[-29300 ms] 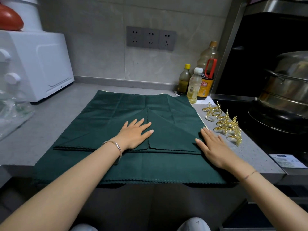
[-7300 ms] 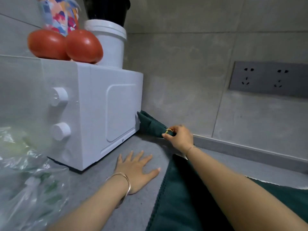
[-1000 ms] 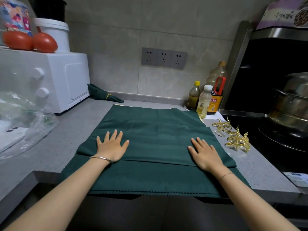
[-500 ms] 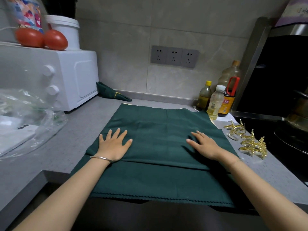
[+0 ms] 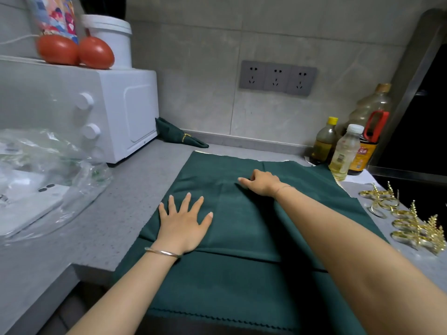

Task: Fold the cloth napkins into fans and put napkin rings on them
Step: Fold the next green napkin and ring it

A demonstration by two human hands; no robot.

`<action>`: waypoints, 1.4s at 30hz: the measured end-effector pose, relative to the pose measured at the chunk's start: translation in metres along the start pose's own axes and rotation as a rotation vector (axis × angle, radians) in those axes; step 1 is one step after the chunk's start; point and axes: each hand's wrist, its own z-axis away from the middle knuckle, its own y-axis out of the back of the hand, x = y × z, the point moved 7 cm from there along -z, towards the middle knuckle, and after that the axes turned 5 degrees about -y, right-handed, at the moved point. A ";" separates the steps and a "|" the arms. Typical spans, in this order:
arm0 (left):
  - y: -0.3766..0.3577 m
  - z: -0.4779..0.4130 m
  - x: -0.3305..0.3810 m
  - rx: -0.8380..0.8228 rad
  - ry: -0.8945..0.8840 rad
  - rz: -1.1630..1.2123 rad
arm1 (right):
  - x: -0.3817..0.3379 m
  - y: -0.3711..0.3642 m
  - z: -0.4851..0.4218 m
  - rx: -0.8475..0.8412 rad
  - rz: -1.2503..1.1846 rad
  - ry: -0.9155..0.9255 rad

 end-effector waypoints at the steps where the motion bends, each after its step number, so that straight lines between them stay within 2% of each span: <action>1: 0.000 0.000 0.000 0.004 0.000 -0.001 | -0.012 -0.002 -0.002 -0.039 0.008 0.026; 7: 0.001 0.000 0.001 0.023 0.005 -0.003 | -0.115 -0.015 -0.004 -0.077 -0.112 0.313; 12: 0.002 0.001 0.002 0.017 0.006 -0.008 | -0.157 -0.005 0.012 0.083 -0.062 0.507; 17: 0.009 0.006 0.003 0.084 0.002 0.054 | -0.135 0.025 0.047 0.224 -0.108 0.588; 22: 0.026 0.033 -0.009 0.223 0.090 0.313 | -0.083 0.041 0.096 0.283 -0.093 0.585; 25: 0.037 0.052 -0.018 0.315 0.075 0.376 | -0.050 0.040 0.126 0.314 -0.101 0.582; 26: 0.038 0.056 -0.021 0.298 0.065 0.369 | -0.041 0.039 0.136 0.329 -0.114 0.581; 31: 0.016 0.064 -0.018 0.011 0.035 0.157 | 0.001 0.040 0.176 0.389 -0.163 0.578; 36: 0.014 0.073 -0.002 -0.049 -0.021 -0.004 | 0.022 0.025 0.201 0.388 -0.113 0.649; 42: 0.009 0.075 0.005 -0.112 -0.039 -0.033 | 0.034 0.009 0.214 0.327 -0.064 0.646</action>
